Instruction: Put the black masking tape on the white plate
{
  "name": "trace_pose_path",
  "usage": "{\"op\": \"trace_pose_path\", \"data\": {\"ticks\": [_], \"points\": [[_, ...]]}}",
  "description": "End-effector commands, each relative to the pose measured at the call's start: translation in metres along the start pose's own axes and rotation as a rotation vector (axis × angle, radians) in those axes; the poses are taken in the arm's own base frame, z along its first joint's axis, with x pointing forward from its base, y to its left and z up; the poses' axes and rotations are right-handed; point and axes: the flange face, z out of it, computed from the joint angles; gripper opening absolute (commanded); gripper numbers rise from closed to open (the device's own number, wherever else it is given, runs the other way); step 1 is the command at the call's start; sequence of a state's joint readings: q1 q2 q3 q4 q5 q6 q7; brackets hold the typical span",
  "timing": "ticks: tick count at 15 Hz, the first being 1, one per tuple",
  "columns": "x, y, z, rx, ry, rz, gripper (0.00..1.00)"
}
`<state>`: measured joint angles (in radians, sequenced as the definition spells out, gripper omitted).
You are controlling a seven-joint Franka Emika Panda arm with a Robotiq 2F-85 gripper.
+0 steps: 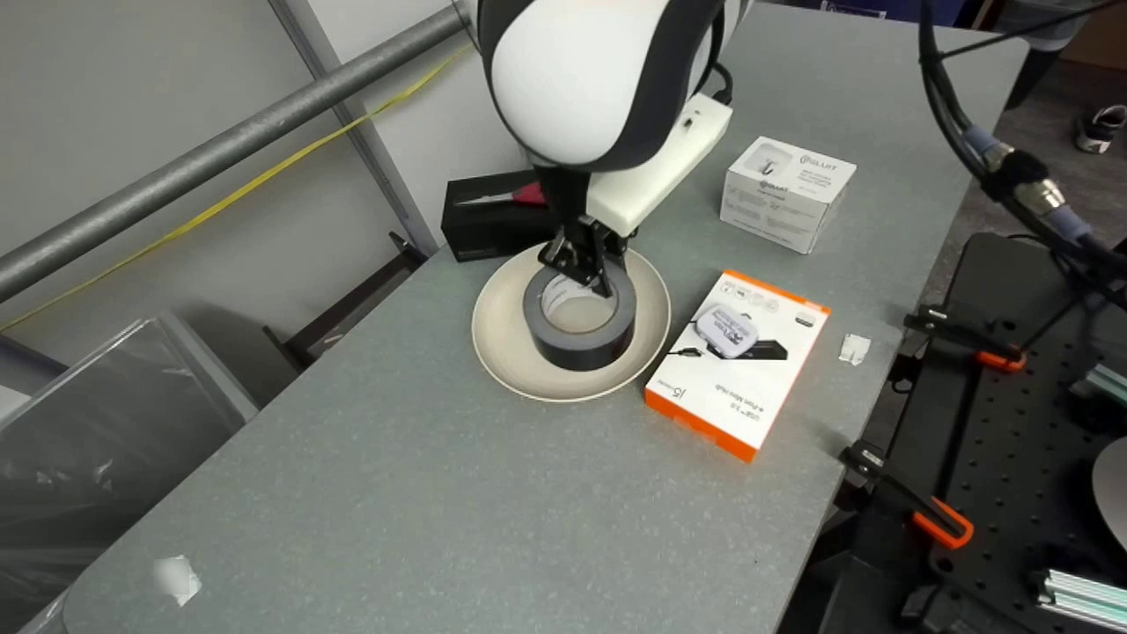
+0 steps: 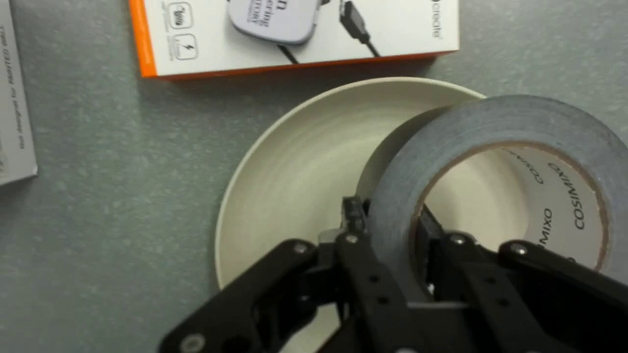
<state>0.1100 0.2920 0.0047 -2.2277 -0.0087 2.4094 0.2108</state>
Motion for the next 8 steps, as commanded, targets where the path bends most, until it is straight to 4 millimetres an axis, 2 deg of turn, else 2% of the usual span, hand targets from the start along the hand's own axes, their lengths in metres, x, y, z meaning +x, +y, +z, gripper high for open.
{"op": "trace_pose_path", "data": {"ticks": [1,8], "points": [[0.019,0.022,0.02,-0.009,-0.022,0.132,0.06],[0.048,0.021,0.067,-0.027,-0.081,0.249,0.06]]}}
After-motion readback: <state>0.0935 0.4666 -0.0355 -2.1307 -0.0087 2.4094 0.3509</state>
